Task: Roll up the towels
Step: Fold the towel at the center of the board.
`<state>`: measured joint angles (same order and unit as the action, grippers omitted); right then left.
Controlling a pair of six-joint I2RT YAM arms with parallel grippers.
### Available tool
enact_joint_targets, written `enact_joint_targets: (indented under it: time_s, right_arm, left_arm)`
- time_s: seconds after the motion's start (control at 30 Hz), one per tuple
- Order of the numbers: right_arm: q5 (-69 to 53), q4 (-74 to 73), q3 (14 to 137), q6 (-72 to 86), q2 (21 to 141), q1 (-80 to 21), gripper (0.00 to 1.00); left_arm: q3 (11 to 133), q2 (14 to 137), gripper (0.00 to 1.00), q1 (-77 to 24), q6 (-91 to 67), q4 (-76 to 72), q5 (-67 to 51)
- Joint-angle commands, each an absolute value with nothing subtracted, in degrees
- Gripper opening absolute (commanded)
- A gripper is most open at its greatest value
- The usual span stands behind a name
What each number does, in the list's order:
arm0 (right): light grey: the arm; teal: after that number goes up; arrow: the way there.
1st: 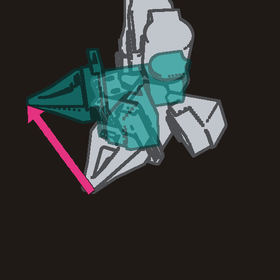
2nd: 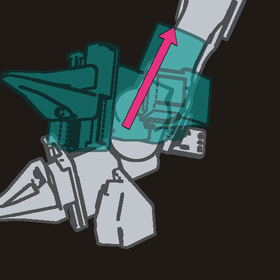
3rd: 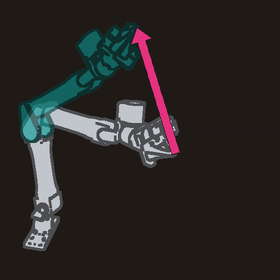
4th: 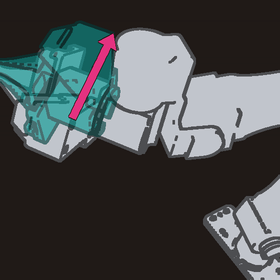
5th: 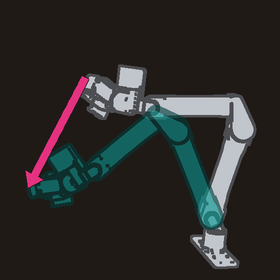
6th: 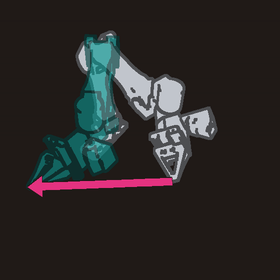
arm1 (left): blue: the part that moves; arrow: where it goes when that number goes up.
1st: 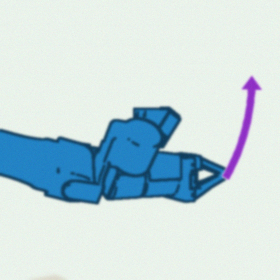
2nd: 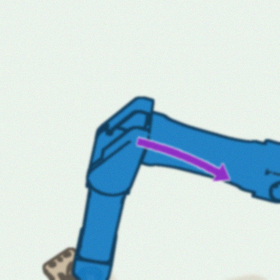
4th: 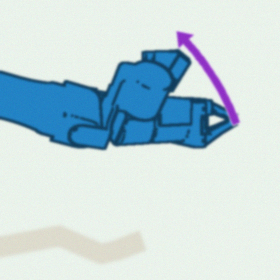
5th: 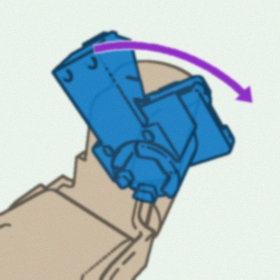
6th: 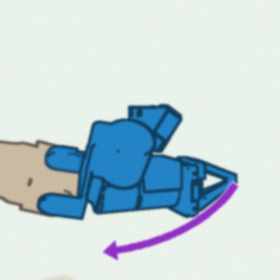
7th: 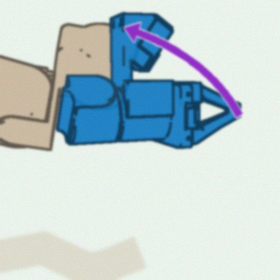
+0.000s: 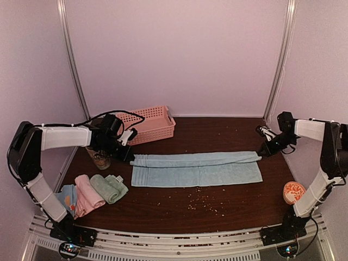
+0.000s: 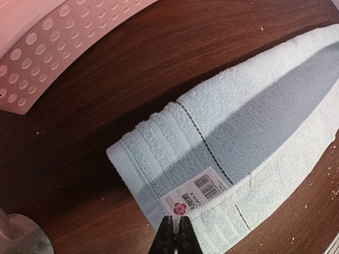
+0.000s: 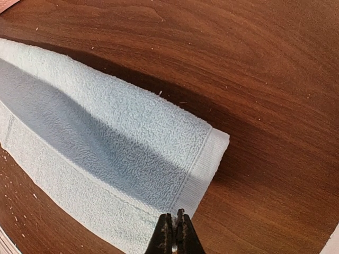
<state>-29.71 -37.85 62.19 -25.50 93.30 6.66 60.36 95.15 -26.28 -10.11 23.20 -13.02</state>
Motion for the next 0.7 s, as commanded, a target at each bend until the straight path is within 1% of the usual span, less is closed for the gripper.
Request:
enact_joint_targets:
  time_s: [0.0,0.4,0.67]
  right_arm:
    - [-31.44,-40.16,62.19,-30.39,89.39,7.98,0.0]
    - [-33.4,-44.04,53.85,-42.09,87.23,8.0,0.0]
    - [-32.89,-42.97,52.91,-42.56,88.38,7.98,0.0]
  left_arm:
    - [59.77,91.44,0.0,-25.75,-8.56,23.99,-14.48]
    - [56.82,90.77,0.0,-25.68,-8.56,27.08,-16.83]
    - [56.86,93.27,0.0,-25.72,-8.79,26.87,-17.46]
